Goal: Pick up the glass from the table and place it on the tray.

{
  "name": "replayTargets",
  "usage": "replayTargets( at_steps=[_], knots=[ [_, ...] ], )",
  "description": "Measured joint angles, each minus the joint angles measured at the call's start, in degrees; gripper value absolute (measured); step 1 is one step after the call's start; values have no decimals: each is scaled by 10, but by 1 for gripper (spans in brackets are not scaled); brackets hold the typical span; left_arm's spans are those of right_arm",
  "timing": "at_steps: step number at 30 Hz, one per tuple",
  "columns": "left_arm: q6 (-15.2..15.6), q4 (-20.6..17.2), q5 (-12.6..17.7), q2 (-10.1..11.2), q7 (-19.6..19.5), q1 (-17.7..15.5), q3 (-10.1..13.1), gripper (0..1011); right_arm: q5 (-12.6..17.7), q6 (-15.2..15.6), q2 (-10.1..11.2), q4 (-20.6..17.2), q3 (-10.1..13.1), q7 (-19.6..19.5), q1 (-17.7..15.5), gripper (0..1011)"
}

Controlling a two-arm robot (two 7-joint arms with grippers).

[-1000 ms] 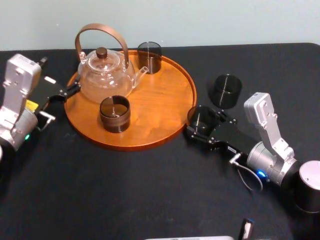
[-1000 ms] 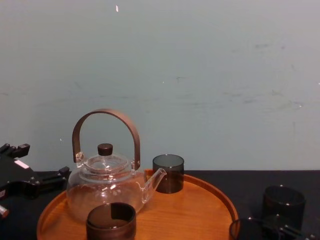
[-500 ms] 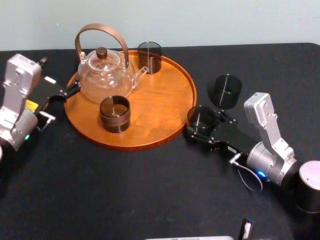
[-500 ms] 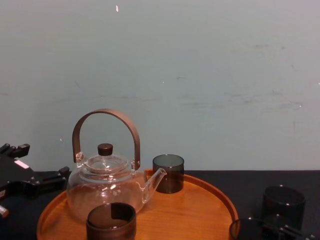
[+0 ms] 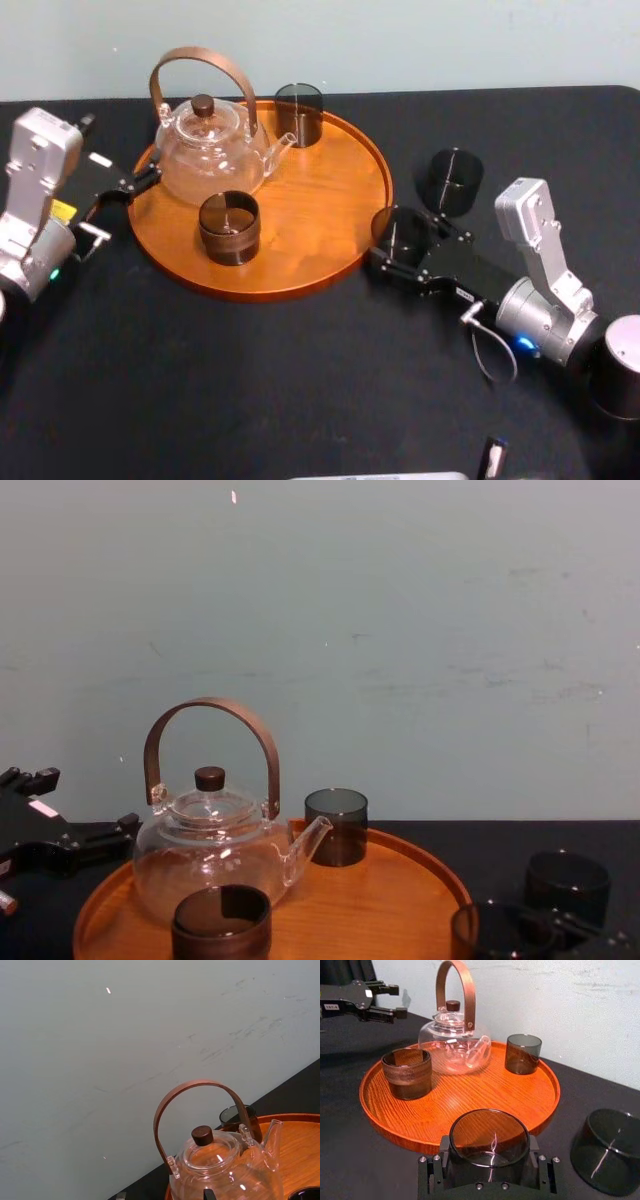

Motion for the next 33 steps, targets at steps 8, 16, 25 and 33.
replayTargets(
  at_steps=[8,16,25,33],
  knots=[
    [0,0,0,0,0,0,0,1001,-1,4,6,-26,-8,0,1,904],
    [0,0,0,0,0,0,0,1001,-6,8,4,-37,-23,4,12,904],
    [0,0,0,0,0,0,0,1001,-10,4,-7,-25,-41,10,35,904],
    [0,0,0,0,0,0,0,1001,-16,-4,-19,2,-58,18,58,904]
  ],
)
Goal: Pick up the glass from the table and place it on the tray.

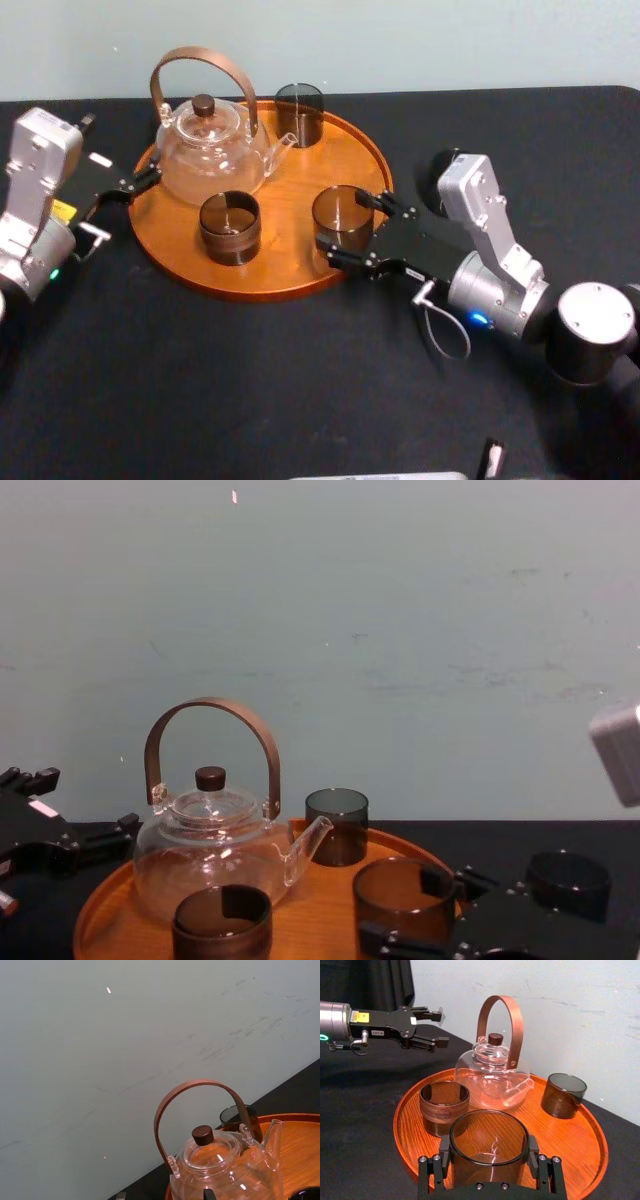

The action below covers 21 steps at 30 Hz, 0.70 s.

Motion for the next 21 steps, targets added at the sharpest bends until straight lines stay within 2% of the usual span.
replayTargets(
  at_steps=[13,21],
  knots=[
    [0,0,0,0,0,0,0,1001,-9,-31,-24,63,-23,17,44,904],
    [0,0,0,0,0,0,0,1001,-12,-40,-34,90,-28,21,63,904]
  ],
)
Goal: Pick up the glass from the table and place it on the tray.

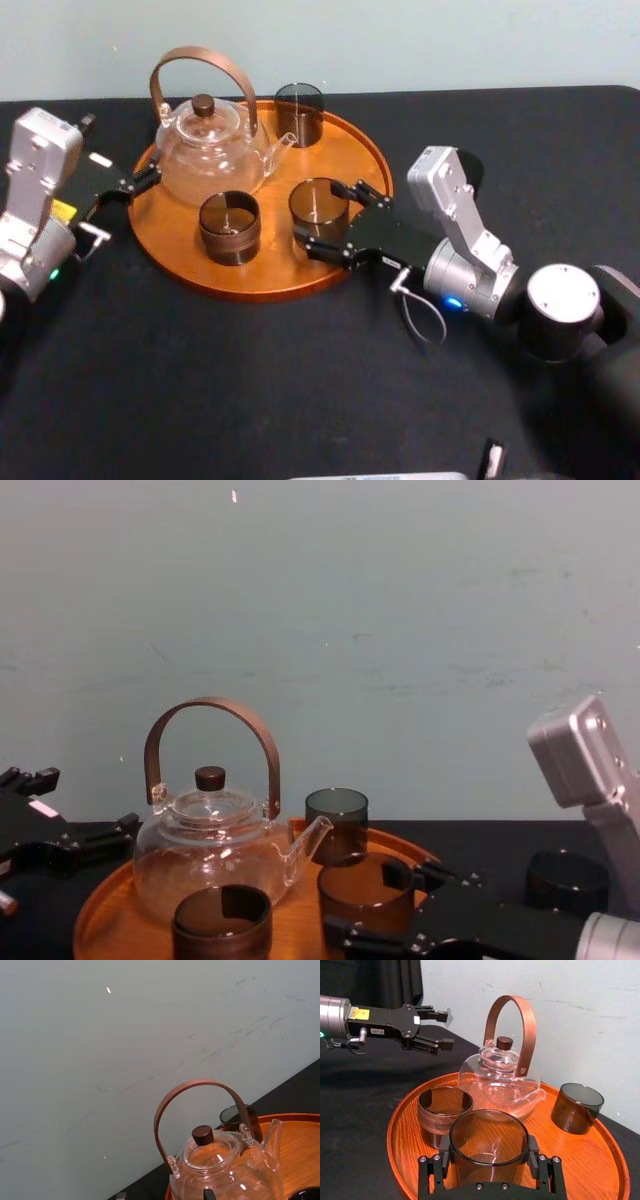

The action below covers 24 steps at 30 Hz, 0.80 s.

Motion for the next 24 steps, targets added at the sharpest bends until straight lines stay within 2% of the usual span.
replayTargets(
  at_steps=[11,16,24],
  knots=[
    [0,0,0,0,0,0,0,1001,2,-22,-9,30,-2,8,13,904],
    [0,0,0,0,0,0,0,1001,0,-41,-14,47,-4,11,21,904],
    [0,0,0,0,0,0,0,1001,-2,-48,-19,57,-6,14,26,904]
  ],
)
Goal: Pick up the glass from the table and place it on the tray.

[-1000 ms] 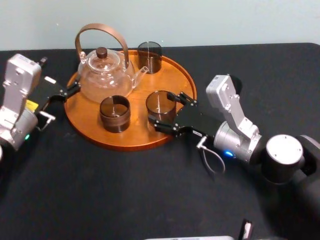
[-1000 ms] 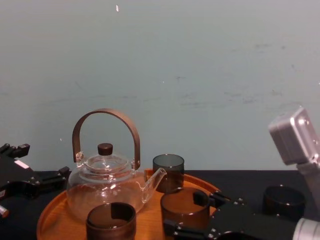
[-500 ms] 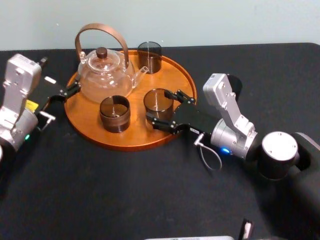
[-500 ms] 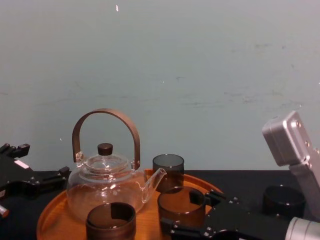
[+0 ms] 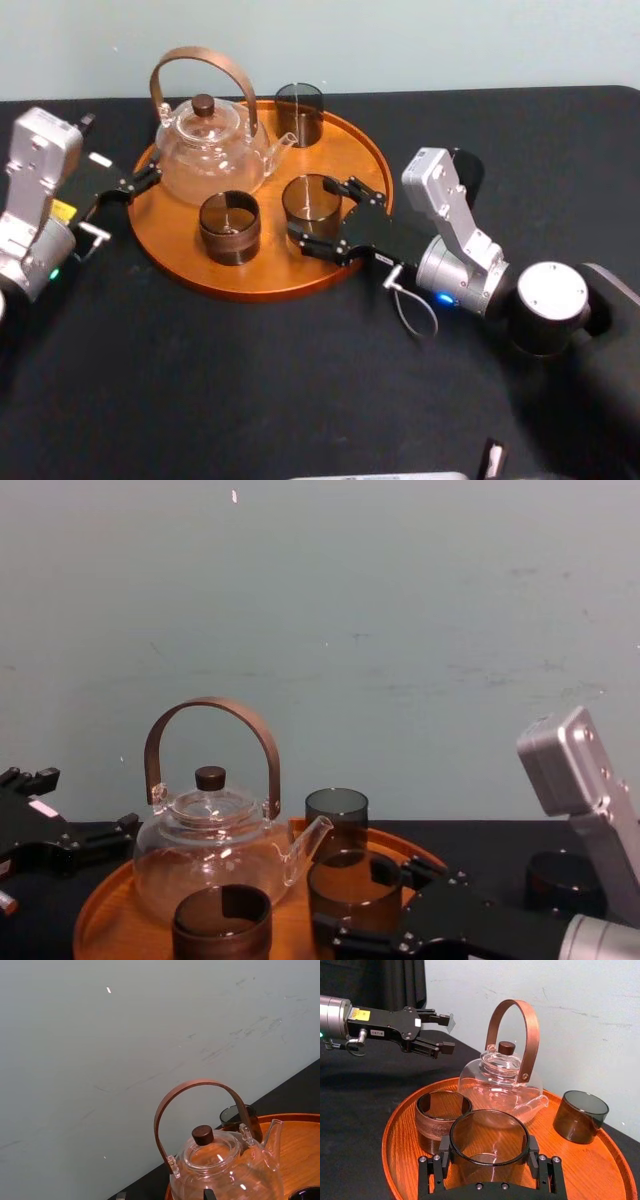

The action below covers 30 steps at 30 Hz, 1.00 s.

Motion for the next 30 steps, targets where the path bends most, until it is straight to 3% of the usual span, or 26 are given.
replayTargets(
  at_steps=[30],
  knots=[
    [0,0,0,0,0,0,0,1001,18,-28,-22,60,1,22,16,904]
  ],
)
